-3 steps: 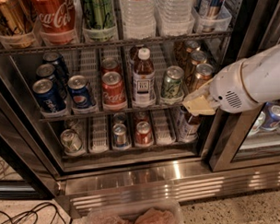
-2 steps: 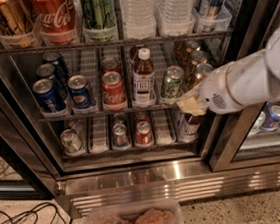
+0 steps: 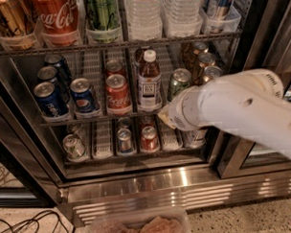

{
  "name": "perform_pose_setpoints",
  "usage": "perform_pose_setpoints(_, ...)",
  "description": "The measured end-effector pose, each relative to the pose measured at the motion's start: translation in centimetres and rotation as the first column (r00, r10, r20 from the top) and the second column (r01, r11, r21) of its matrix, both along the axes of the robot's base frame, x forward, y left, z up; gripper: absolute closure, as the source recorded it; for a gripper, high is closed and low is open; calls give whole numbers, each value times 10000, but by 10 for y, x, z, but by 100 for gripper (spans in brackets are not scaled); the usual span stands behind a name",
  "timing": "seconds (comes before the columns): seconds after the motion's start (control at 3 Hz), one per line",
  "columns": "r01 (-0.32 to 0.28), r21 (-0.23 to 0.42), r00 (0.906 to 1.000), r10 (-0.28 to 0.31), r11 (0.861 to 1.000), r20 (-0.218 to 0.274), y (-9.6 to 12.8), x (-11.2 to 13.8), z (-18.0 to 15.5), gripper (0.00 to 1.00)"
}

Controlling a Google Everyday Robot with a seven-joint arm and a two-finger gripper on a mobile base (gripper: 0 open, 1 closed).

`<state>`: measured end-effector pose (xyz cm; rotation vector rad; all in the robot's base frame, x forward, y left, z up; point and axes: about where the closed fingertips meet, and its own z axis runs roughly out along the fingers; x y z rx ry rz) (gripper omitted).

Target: Pick coke can from middle shelf of fridge

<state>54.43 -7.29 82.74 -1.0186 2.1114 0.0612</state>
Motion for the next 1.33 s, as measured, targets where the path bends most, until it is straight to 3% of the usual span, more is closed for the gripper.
perform_pose_setpoints(0.33, 104, 1, 9946, -104, 9999, 1033, 16, 19, -10, 100)
perform_pose_setpoints(0.67, 118, 321, 9839, -174, 9994, 1776, 23, 31, 5, 100)
perform_pose_setpoints(1.0, 20, 445, 9809, -106, 9990, 1943, 27, 29, 7, 100)
perform_pose_setpoints(1.33, -406, 908, 9738, 191, 9950, 2265, 54, 21, 14, 100)
